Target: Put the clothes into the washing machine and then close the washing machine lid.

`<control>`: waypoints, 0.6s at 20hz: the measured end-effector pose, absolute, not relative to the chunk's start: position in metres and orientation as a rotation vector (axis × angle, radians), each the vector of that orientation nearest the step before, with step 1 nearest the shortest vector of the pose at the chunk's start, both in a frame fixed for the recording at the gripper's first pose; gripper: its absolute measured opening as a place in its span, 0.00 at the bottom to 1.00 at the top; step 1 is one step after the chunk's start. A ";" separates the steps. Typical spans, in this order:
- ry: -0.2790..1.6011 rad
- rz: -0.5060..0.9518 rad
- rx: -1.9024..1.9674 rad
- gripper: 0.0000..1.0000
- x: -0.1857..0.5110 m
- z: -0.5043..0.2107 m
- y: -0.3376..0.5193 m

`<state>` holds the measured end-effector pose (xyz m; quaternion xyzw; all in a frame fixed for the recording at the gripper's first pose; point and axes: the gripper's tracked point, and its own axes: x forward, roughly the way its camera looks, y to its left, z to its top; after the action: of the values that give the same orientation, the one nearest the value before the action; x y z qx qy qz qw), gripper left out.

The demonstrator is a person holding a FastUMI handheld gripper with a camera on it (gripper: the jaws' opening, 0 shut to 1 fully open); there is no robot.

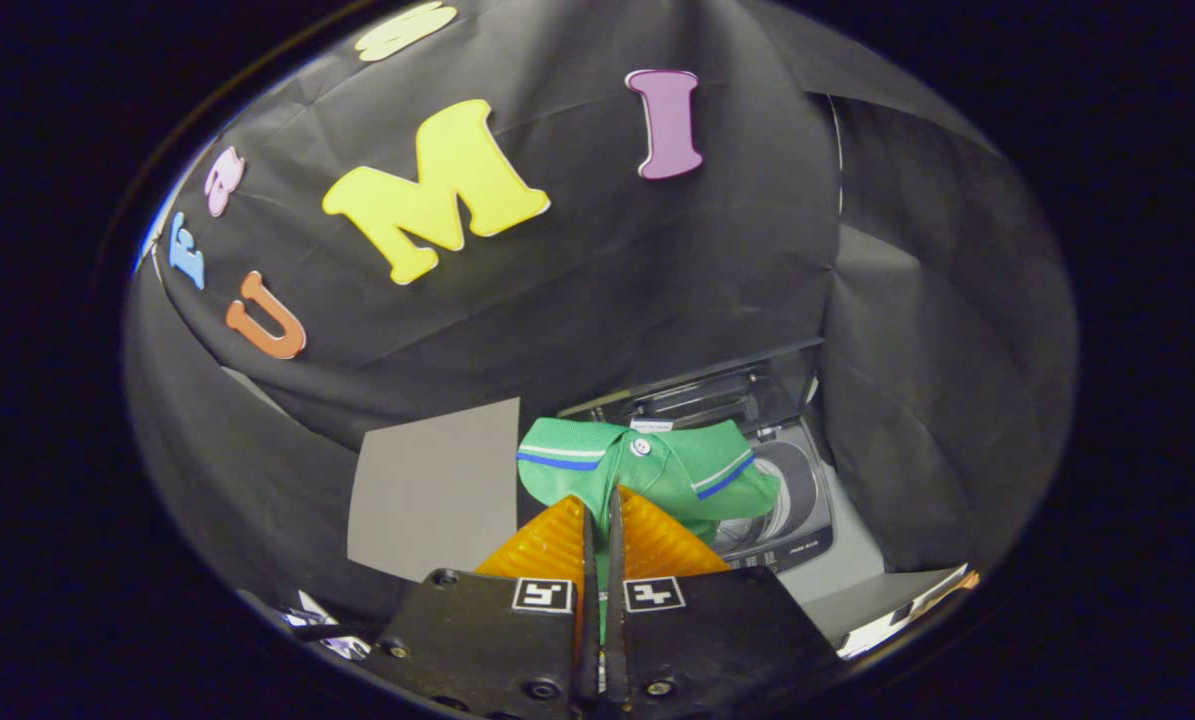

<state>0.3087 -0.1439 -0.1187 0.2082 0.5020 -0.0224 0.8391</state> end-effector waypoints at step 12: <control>1.144 -0.055 0.477 0.06 0.319 -0.196 -0.179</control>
<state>0.3191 -0.1795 -0.1965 0.2233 0.5360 -0.0258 0.8137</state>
